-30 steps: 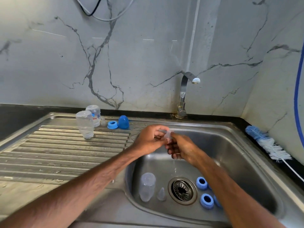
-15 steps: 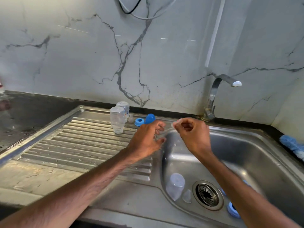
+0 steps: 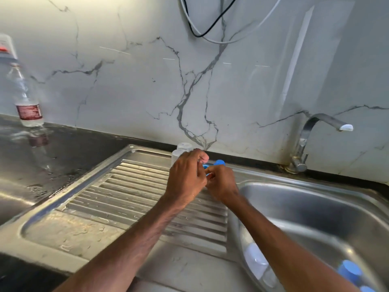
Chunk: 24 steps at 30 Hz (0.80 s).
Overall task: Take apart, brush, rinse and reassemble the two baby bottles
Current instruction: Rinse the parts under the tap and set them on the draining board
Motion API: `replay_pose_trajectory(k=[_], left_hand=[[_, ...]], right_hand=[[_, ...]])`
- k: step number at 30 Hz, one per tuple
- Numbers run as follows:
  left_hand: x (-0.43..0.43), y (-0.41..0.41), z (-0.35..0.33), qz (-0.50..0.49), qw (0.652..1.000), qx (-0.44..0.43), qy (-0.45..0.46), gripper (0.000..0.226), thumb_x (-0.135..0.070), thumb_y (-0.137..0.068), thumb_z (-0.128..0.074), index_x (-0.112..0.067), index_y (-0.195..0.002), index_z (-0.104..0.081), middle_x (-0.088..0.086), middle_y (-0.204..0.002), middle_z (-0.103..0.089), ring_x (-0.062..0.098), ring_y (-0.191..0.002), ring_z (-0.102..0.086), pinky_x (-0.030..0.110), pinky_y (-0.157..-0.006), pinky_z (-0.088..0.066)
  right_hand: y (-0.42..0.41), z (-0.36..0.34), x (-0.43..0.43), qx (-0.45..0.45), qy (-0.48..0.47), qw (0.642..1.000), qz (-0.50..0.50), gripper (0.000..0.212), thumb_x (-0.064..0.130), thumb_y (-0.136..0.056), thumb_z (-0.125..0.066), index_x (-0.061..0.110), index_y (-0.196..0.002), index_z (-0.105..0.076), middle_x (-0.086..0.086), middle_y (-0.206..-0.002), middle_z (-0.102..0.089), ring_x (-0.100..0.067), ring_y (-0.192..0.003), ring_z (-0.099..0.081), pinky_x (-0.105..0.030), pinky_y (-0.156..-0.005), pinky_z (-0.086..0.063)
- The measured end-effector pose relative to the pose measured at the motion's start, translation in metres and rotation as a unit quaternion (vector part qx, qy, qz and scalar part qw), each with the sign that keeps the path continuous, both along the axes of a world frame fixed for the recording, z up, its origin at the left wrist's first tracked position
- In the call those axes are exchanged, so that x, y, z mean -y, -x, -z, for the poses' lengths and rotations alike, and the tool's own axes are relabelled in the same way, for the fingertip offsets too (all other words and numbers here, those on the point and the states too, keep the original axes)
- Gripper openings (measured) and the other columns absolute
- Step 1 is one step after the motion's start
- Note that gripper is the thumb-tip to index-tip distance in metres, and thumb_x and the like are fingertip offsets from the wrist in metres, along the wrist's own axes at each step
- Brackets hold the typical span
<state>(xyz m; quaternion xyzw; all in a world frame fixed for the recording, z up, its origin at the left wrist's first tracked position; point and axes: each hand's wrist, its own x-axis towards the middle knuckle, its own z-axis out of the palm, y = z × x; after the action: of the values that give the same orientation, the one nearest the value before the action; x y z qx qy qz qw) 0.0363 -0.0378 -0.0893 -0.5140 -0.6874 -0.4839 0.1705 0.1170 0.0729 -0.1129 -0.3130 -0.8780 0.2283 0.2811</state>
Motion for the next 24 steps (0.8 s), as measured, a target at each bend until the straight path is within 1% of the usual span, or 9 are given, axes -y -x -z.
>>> replay_pose_trajectory(k=[2, 4, 10, 14, 17, 18, 20, 22, 24], left_hand=[[-0.001, -0.001, 0.005, 0.0, 1.0, -0.002, 0.027, 0.025, -0.001, -0.088, -0.058, -0.018, -0.103, -0.067, -0.004, -0.095, -0.068, 0.016, -0.089, -0.062, 0.037, -0.079, -0.053], [-0.004, -0.002, 0.01, 0.001, 0.999, -0.014, 0.048, 0.023, -0.003, -0.09, -0.058, -0.02, -0.104, -0.065, -0.004, -0.096, -0.067, 0.014, -0.091, -0.061, 0.037, -0.079, -0.054], [-0.008, 0.001, 0.012, -0.031, 0.999, 0.005, 0.044, 0.023, -0.002, -0.089, -0.059, -0.02, -0.103, -0.064, -0.005, -0.096, -0.067, 0.012, -0.09, -0.062, 0.034, -0.079, -0.056], [-0.009, -0.003, 0.015, -0.032, 0.998, 0.011, 0.055, 0.023, -0.003, -0.09, -0.06, -0.019, -0.105, -0.065, -0.004, -0.098, -0.069, 0.013, -0.093, -0.064, 0.036, -0.08, -0.057], [-0.011, -0.004, 0.016, -0.023, 0.998, 0.013, 0.057, 0.024, -0.004, -0.088, -0.06, -0.02, -0.105, -0.066, -0.005, -0.099, -0.07, 0.014, -0.093, -0.064, 0.038, -0.08, -0.056], [-0.011, -0.005, 0.016, -0.015, 0.998, 0.012, 0.059, 0.024, -0.004, -0.088, -0.06, -0.019, -0.106, -0.066, -0.006, -0.1, -0.07, 0.014, -0.093, -0.065, 0.038, -0.08, -0.056], [-0.012, -0.01, 0.019, 0.008, 0.998, 0.013, 0.067, 0.025, -0.003, -0.089, -0.061, -0.019, -0.107, -0.068, -0.007, -0.102, -0.071, 0.013, -0.094, -0.066, 0.038, -0.08, -0.056], [-0.014, -0.018, 0.022, 0.032, 0.996, 0.017, 0.079, 0.025, -0.003, -0.089, -0.061, -0.018, -0.106, -0.07, -0.007, -0.103, -0.073, 0.012, -0.093, -0.066, 0.037, -0.081, -0.056], [-0.019, -0.028, 0.025, 0.058, 0.994, 0.017, 0.095, 0.024, -0.003, -0.089, -0.063, -0.019, -0.103, -0.072, -0.008, -0.099, -0.073, 0.009, -0.088, -0.066, 0.033, -0.08, -0.055]], right_hand=[[0.009, 0.004, -0.001, 0.0, -0.004, 1.0, -0.004, 0.037, 0.006, -0.084, -0.066, 0.021, -0.053, -0.052, 0.009, -0.052, -0.051, -0.005, -0.048, -0.048, -0.015, -0.051, -0.03], [0.016, 0.004, 0.0, -0.005, -0.02, 1.0, -0.001, 0.046, 0.005, -0.087, -0.06, 0.026, -0.052, -0.039, 0.012, -0.05, -0.043, -0.005, -0.046, -0.041, -0.015, -0.048, -0.027], [0.027, 0.003, 0.001, -0.054, -0.025, 0.998, -0.002, 0.052, 0.0, -0.087, -0.059, 0.029, -0.049, -0.037, 0.016, -0.047, -0.04, -0.001, -0.046, -0.037, -0.014, -0.044, -0.033], [0.022, 0.003, 0.002, -0.085, 0.02, 0.996, -0.008, 0.054, -0.007, -0.087, -0.059, 0.031, -0.051, -0.042, 0.015, -0.04, -0.043, 0.001, -0.043, -0.047, -0.013, -0.045, -0.032], [0.006, -0.004, -0.005, -0.065, 0.067, 0.996, -0.006, 0.021, -0.001, -0.085, -0.072, 0.014, -0.07, -0.072, 0.018, -0.057, -0.065, 0.008, -0.055, -0.06, -0.006, -0.054, -0.041], [-0.003, -0.008, -0.008, -0.077, 0.087, 0.993, -0.004, 0.007, 0.001, -0.083, -0.077, 0.008, -0.084, -0.077, 0.007, -0.072, -0.074, 0.002, -0.065, -0.067, -0.01, -0.062, -0.048], [-0.029, -0.015, -0.016, -0.11, 0.134, 0.985, 0.006, 0.018, -0.003, -0.079, -0.082, 0.001, -0.096, -0.078, -0.012, -0.088, -0.078, -0.019, -0.077, -0.073, -0.03, -0.075, -0.062], [-0.068, -0.022, -0.024, -0.131, 0.138, 0.982, 0.016, 0.018, -0.007, -0.08, -0.082, 0.002, -0.095, -0.077, -0.015, -0.089, -0.078, -0.02, -0.074, -0.072, -0.037, -0.072, -0.064], [-0.112, -0.024, -0.036, -0.109, 0.125, 0.986, 0.031, 0.015, -0.005, -0.082, -0.081, 0.006, -0.091, -0.078, -0.011, -0.084, -0.078, -0.019, -0.071, -0.073, -0.034, -0.066, -0.064]])
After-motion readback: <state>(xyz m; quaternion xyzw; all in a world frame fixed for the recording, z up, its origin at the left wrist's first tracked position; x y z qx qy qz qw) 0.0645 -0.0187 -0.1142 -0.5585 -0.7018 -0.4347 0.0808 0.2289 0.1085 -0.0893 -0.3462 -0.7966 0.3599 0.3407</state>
